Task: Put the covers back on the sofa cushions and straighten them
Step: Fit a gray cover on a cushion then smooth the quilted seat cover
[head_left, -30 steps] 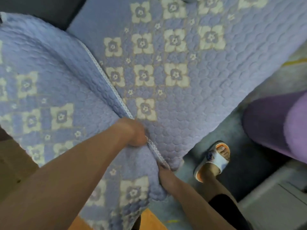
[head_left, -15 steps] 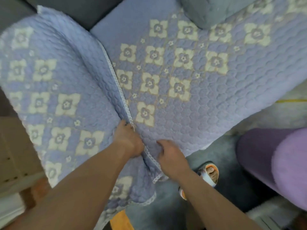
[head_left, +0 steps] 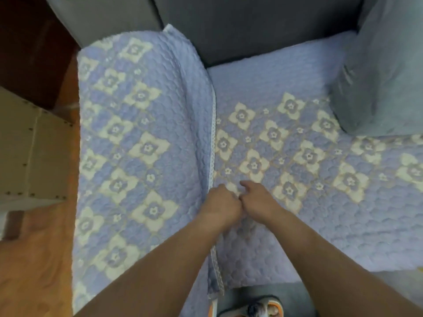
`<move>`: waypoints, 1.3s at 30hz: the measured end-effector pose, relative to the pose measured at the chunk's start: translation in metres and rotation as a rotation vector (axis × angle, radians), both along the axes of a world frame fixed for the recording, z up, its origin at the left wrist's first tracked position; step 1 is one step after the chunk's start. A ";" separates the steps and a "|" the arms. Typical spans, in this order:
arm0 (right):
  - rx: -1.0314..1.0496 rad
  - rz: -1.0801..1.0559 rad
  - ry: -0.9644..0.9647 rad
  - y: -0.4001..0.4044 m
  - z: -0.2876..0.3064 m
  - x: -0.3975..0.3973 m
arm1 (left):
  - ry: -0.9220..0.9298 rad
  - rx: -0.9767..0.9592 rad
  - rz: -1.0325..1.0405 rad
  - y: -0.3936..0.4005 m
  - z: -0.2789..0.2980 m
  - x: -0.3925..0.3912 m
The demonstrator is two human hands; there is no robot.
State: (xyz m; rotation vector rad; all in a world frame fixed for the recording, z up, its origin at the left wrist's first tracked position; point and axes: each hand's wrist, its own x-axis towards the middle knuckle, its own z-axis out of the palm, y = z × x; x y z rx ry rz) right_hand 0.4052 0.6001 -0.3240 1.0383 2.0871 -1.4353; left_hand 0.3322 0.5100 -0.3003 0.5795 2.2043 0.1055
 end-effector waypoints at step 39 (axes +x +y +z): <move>0.315 -0.182 0.319 0.199 -0.082 -0.434 | 0.511 0.032 0.558 0.155 -0.140 -0.185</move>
